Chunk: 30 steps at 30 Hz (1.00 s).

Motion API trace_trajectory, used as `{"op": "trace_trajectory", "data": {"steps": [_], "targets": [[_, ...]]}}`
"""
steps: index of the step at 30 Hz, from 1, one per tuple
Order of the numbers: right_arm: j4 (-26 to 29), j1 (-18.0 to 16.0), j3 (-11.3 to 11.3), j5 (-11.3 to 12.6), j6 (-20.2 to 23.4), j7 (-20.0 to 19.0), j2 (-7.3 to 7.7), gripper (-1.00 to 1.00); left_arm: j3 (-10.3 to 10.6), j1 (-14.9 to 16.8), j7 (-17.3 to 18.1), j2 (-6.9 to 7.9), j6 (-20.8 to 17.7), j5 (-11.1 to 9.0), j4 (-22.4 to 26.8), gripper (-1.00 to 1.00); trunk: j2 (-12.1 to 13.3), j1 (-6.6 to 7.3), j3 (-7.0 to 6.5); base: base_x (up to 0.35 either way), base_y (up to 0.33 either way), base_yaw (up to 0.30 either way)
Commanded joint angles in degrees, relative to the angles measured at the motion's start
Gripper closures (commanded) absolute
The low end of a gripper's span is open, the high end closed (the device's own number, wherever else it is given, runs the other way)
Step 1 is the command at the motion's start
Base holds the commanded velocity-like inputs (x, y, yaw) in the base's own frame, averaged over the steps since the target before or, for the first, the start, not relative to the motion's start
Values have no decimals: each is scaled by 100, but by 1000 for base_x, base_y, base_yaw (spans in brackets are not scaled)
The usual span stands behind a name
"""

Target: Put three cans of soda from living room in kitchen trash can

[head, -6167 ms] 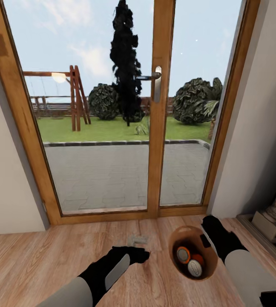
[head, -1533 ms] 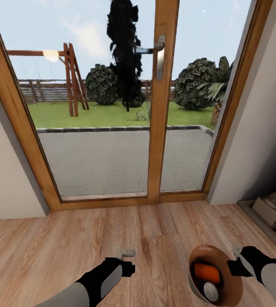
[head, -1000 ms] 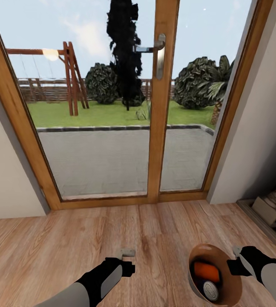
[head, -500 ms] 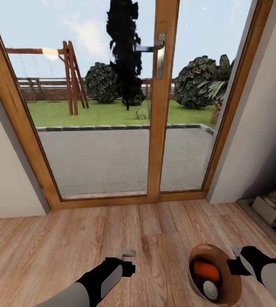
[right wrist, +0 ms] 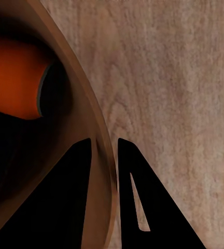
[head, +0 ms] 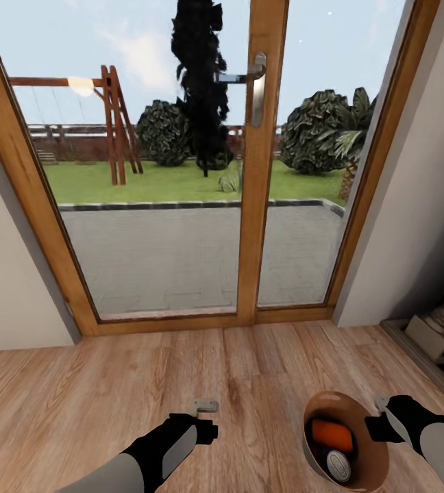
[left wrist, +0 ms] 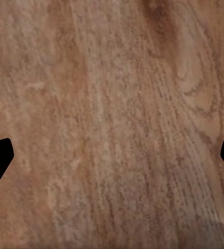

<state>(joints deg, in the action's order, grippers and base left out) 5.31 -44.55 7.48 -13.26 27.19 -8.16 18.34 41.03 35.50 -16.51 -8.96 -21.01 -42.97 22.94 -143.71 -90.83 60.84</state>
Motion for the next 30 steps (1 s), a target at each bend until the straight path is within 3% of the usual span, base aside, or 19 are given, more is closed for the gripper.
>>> {"op": "trace_trajectory", "data": {"steps": [1,5,6,30], "targets": [[23,7,133,-34,-36,-1,-2,100,3,1,3,-1,0,-1,-1,-100,1,-175,1,0,0,0],[23,7,134,-31,-37,-1,1,100,5,2,6,-1,0,-1,0,-100,1,-175,1,0,0,0],[23,7,133,-33,-38,-1,0,-100,6,1,7,-1,0,-1,0,-100,1,-175,1,0,0,0],[40,9,131,-37,-38,-1,-5,-100,12,1,17,-2,0,-1,3,-100,1,-175,1,0,0,0]]}}
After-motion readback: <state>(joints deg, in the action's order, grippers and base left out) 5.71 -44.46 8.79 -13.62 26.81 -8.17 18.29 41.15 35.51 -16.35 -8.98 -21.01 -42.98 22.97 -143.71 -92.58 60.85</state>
